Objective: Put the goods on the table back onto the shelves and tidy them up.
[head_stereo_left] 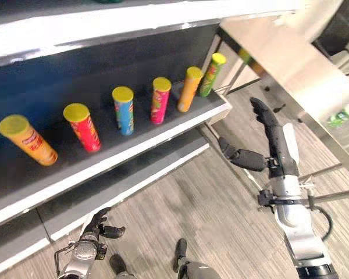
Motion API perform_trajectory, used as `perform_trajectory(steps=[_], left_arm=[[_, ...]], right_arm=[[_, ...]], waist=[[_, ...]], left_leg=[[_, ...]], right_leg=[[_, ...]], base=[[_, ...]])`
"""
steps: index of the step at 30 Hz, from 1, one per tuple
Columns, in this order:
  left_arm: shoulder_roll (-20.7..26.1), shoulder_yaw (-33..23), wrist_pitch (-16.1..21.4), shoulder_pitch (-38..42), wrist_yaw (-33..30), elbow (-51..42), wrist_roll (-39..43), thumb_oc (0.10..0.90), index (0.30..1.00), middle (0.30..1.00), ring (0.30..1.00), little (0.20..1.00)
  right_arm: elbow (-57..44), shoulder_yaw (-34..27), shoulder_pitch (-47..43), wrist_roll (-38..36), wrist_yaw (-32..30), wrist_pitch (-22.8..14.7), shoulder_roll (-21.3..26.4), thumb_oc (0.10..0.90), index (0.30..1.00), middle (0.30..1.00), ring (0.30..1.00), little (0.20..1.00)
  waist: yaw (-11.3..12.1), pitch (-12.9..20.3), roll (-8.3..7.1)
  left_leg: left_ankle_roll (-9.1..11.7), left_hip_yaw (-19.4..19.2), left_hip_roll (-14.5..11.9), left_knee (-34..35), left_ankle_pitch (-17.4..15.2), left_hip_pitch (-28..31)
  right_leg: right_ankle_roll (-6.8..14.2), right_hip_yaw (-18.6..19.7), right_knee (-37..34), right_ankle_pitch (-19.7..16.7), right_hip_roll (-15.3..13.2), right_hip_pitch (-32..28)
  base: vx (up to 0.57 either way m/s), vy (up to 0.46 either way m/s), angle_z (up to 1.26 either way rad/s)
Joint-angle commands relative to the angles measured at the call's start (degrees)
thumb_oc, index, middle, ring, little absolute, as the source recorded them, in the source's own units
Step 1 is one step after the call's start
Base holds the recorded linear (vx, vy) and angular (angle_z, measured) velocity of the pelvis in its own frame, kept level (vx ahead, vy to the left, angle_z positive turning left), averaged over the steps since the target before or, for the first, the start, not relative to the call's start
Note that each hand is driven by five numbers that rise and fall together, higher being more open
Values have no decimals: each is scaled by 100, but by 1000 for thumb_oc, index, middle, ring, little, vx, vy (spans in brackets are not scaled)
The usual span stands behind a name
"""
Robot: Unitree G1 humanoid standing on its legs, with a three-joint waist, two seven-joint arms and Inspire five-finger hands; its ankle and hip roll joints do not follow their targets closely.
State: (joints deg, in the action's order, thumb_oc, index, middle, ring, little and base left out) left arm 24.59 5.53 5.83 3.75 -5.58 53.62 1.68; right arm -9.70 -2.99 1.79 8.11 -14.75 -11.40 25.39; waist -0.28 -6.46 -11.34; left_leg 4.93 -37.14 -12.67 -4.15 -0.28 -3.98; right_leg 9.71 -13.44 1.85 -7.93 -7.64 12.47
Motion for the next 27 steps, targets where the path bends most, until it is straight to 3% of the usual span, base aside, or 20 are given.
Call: perform_trajectory(steps=[1, 3, 5, 6, 8, 9, 11, 12, 13, 14, 16, 18, 20, 23, 27], left_arm=[[-124, -15, 115, -4, 158, 109, -493, 800, 900, 900, 900, 900], [-210, 40, 111, -45, 218, 39, -556, 800, 900, 900, 900, 900], [-258, -42, -32, -13, 364, 340, -474, 800, 900, 900, 900, 900], [-138, -258, 97, -314, 417, 348, -465, 800, 900, 900, 900, 900], [-81, -289, 118, -322, 432, 213, -533, 800, 900, 900, 900, 900], [-104, -236, 152, -323, 408, 184, -520, 800, 900, 900, 900, 900], [-211, -317, 46, -498, 480, 309, -488, 800, 900, 900, 900, 900], [-307, -312, 43, -574, 447, 280, -327, 800, 900, 900, 900, 900], [-347, -245, 94, -626, 470, 144, -156, 800, 900, 900, 900, 900], [-451, -66, 131, -687, 539, -84, -5, 800, 900, 900, 900, 900], [-468, -8, 129, -698, 558, -143, 39, 800, 900, 900, 900, 900], [-487, 146, 127, -642, 518, -167, 43, 800, 900, 900, 900, 900], [-554, 133, 178, -625, 492, -142, 106, 800, 900, 900, 900, 900], [-574, 94, 188, -583, 427, -136, 69, 800, 900, 900, 900, 900], [-536, 115, 185, -457, 321, -139, -2, 800, 900, 900, 900, 900]], right_arm=[[-73, -1366, 261, -8, -519, -305, 126, 800, 900, 900, 900, 900], [15, -1778, 753, -77, -580, -320, -10, 800, 900, 900, 900, 900], [49, -1788, 756, -141, -598, -325, -32, 800, 900, 900, 900, 900], [66, -2129, 1054, -99, -585, -269, -45, 800, 900, 900, 900, 900], [83, -2207, 927, -180, -688, -341, 35, 800, 900, 900, 900, 900], [133, -2174, 913, -159, -665, -332, 88, 800, 900, 900, 900, 900], [249, -1993, 761, -235, -607, -321, 173, 800, 900, 900, 900, 900], [275, -1988, 720, -160, -530, -273, 303, 800, 900, 900, 900, 900], [313, -1986, 674, -165, -546, -240, 350, 800, 900, 900, 900, 900], [343, -1983, 555, -161, -543, -198, 414, 800, 900, 900, 900, 900], [367, -1974, 465, -143, -572, -196, 465, 800, 900, 900, 900, 900], [534, -1776, 195, -74, -678, -156, 592, 800, 900, 900, 900, 900], [520, -1742, 176, -71, -637, -146, 586, 800, 900, 900, 900, 900], [556, -1722, 239, -112, -579, -91, 515, 800, 900, 900, 900, 900], [543, -1682, 169, -108, -590, -47, 467, 800, 900, 900, 900, 900]], waist=[[-122, 400, 104], [-348, 600, 262], [-474, 678, 302], [-506, 715, 443], [-423, 628, 585], [-394, 597, 605], [-197, 607, 595], [-150, 606, 648], [-120, 563, 670], [-15, 403, 717], [43, 350, 724], [200, 178, 832], [161, 201, 942], [121, 197, 1052], [105, 201, 1072]], left_leg=[[422, 110, -546, 92, -602, 884], [560, -43, -761, 222, -446, 1311], [606, -146, -862, 237, -387, 1458], [663, -83, -1031, 136, -186, 1533], [649, 306, -1049, -210, -13, 1438], [598, 626, -963, -403, -89, 1386], [186, 1751, -208, -636, -587, 1145], [82, 2195, 66, -677, -794, 1037], [64, 2412, 159, -768, -928, 934], [28, 2787, 379, -787, -947, 484], [5, 2931, 507, -747, -860, 267], [-40, 3390, 840, -445, -664, -11], [-53, 3489, 890, -309, -615, 47], [-70, 3312, 899, -147, -556, 197], [-124, 2986, 944, 36, -528, 294]], right_leg=[[529, 335, 64, 445, 144, -143], [467, 347, 168, 838, 419, -336], [438, 384, 235, 934, 510, -366], [315, 443, 332, 1141, 704, -471], [175, 577, 514, 1363, 867, -577], [94, 654, 567, 1471, 925, -622], [-44, 962, 594, 1417, 999, -635], [-104, 1167, 582, 1457, 1017, -727], [-125, 1306, 572, 1480, 1026, -781], [-124, 1511, 447, 1458, 930, -885], [-106, 1571, 425, 1422, 896, -880], [-38, 1696, 523, 1431, 911, -877], [35, 1801, 540, 1468, 899, -940], [109, 1840, 511, 1464, 788, -961], [256, 1996, 475, 1395, 624, -822]], base=[[494, -368, -11], [421, -294, -33], [170, -172, -35], [138, -145, -31], [124, -126, -64], [14, -112, -66], [49, -55, -81], [160, 59, -127], [128, 173, -182], [41, 140, -143], [-33, 125, -54], [-35, 146, -41], [87, 171, -102], [72, 184, -61], [15, 176, -35]])
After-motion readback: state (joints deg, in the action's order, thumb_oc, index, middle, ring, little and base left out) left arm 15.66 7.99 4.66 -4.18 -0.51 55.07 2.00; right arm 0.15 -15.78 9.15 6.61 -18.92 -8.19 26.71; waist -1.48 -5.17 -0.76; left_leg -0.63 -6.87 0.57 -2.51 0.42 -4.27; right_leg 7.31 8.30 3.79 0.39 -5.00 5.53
